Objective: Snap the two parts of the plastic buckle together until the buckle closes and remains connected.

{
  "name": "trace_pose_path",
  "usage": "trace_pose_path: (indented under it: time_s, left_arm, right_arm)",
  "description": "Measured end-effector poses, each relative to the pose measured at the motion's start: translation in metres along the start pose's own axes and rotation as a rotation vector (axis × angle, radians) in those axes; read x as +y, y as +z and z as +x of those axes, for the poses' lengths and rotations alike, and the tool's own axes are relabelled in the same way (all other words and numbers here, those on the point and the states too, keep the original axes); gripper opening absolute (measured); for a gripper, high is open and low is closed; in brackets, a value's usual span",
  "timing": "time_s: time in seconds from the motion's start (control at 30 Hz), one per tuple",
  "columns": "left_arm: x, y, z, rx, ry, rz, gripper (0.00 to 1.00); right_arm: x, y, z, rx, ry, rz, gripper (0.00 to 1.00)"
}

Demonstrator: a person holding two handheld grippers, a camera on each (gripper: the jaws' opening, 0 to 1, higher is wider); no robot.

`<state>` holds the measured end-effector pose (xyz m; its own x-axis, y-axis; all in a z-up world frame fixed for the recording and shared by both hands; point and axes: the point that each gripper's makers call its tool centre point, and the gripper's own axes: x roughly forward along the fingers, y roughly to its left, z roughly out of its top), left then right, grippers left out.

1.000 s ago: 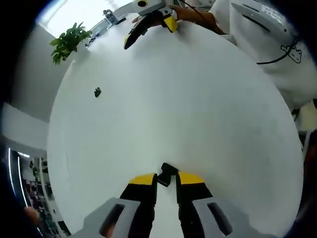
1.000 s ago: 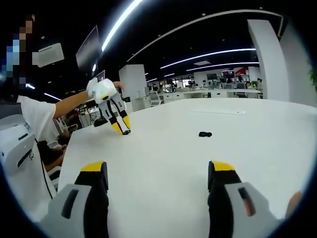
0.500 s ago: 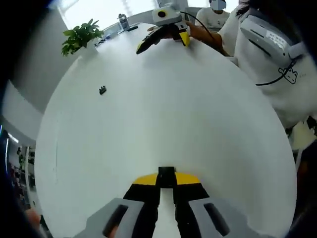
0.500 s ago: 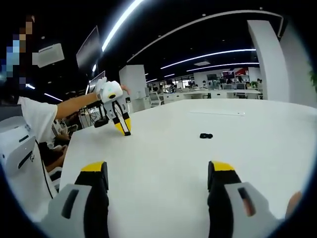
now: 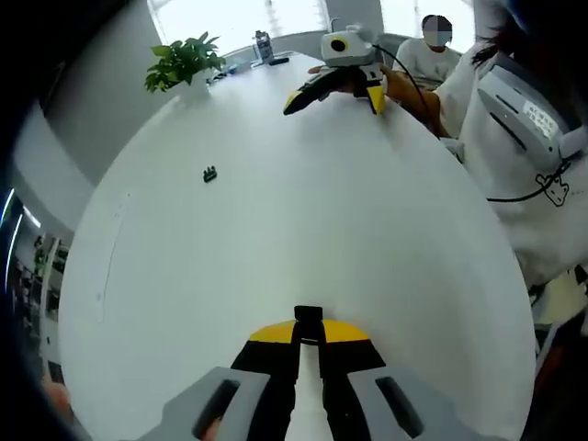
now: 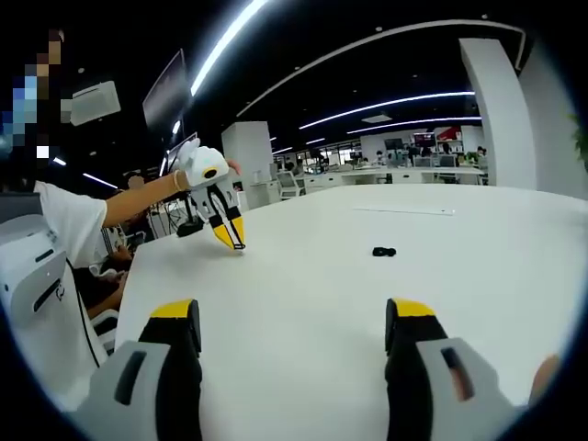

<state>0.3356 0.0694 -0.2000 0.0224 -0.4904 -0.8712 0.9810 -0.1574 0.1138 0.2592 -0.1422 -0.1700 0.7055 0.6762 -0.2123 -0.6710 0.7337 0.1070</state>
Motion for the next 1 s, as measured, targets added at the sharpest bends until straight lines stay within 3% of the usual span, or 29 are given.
trace_pose_path:
  time_s: [0.07, 0.33, 0.47, 0.8, 1.0]
  left_arm:
    - [0.002, 0.007, 0.003, 0.020, 0.051, -0.077, 0.06]
    - [-0.006, 0.034, 0.014, 0.032, 0.102, -0.068, 0.06]
    - [-0.007, 0.035, 0.017, 0.078, 0.117, -0.025, 0.06]
    - [-0.010, 0.036, 0.020, 0.090, 0.116, -0.063, 0.07]
    - [-0.012, 0.036, 0.023, 0.105, 0.123, -0.040, 0.07]
  right_arm:
    - [0.000, -0.001, -0.001, 0.001, 0.000, 0.003, 0.82]
    - [0.000, -0.002, -0.002, 0.003, 0.000, 0.006, 0.82]
    - [0.001, -0.002, -0.002, 0.001, 0.001, 0.004, 0.82]
    - [0.000, -0.002, -0.001, 0.002, 0.001, 0.003, 0.82]
    - [0.000, -0.002, 0.000, 0.000, 0.001, 0.007, 0.82]
